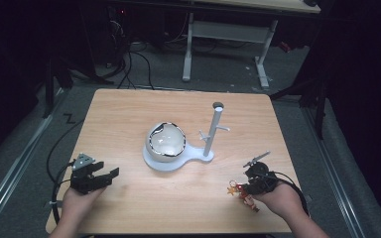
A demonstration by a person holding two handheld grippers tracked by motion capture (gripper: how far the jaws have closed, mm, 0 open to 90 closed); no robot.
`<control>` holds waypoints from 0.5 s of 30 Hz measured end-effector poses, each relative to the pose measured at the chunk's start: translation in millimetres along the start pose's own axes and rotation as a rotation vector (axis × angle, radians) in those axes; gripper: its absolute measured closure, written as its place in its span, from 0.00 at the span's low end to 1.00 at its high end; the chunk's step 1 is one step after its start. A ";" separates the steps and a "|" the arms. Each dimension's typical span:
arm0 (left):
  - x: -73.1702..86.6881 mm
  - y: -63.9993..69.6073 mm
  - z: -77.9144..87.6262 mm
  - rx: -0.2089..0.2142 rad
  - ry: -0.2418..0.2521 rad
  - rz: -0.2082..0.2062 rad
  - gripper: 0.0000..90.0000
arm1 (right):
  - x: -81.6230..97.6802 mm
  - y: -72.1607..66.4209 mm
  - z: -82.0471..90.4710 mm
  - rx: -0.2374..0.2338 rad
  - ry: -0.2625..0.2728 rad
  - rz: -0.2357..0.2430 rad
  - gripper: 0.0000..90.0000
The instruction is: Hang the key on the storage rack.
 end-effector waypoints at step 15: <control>-1.1 -0.3 -0.5 0.011 0.002 0.009 0.34 | -7.9 0.1 -14.4 0.011 -0.208 0.098 0.70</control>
Point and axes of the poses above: each handheld gripper's, and its own axes: z roughly backward along the jaws, x roughly out of its underside, y roughly to its right, the point moved 9 cm from there along -z, roughly forward along the jaws, and after that the axes turned 8 degrees about x, right-handed, at the moved point
